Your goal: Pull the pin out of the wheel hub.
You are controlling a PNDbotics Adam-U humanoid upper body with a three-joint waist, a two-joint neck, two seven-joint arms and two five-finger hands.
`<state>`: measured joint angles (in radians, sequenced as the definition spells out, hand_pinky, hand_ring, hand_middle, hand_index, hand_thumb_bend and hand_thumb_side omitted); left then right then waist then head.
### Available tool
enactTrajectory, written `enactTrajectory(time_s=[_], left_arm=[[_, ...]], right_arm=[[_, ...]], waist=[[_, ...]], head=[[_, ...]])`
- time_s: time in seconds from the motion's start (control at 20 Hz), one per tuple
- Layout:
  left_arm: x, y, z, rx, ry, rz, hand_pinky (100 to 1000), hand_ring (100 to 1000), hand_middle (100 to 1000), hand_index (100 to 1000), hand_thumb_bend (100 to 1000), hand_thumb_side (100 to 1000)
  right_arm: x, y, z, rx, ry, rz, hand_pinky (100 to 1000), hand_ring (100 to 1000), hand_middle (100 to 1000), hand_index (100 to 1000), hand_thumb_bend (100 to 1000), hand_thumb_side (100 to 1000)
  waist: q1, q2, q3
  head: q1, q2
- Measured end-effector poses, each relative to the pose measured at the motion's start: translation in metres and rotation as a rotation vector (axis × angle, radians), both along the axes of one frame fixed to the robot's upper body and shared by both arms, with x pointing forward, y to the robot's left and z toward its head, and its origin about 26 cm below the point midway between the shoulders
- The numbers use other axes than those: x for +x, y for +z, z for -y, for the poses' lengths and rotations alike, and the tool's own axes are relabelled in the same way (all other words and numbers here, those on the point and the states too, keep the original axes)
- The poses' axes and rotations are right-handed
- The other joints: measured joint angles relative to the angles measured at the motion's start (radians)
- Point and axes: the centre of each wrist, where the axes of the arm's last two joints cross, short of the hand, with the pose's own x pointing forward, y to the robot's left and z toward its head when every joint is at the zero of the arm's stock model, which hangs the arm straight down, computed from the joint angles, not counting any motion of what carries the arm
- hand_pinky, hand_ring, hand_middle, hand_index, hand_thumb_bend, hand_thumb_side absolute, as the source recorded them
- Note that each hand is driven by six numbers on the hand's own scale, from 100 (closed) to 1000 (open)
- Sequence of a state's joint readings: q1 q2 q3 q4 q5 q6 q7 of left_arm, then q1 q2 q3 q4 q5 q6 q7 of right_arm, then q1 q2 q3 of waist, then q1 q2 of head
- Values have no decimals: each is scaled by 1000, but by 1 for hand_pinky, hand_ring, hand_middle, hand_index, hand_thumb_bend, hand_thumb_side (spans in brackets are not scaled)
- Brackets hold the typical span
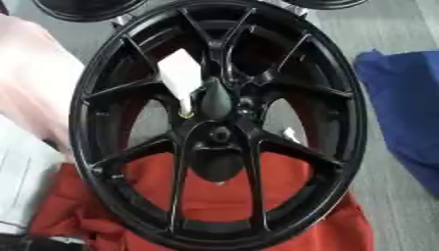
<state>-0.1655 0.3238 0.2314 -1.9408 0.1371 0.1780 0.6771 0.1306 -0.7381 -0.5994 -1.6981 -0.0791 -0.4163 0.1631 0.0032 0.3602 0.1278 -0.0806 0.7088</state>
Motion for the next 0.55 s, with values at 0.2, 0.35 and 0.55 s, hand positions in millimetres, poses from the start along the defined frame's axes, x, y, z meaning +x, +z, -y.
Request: enactTrajectory(time_s=[0.2, 0.35, 0.55], left_arm=[[1, 2, 1, 1, -5, 7, 672, 493, 425, 713, 306, 577], [1, 4, 2, 3, -10, 17, 672, 493, 424, 713, 307, 575], [1, 5, 2, 3, -13, 21, 672, 492, 424, 713, 309, 573]], right_arm=[[17, 10, -21, 134, 136, 47, 889, 670, 598, 761, 100, 526], [27, 16, -32, 216, 222, 57, 884, 657, 588, 753, 100, 532], [36, 19, -44, 281, 282, 68, 866, 621, 559, 734, 100, 540]], waist=[[2, 2, 6], [6, 5, 12], [7, 10, 16]], head=[[-1, -9], [-1, -16], [0, -16]])
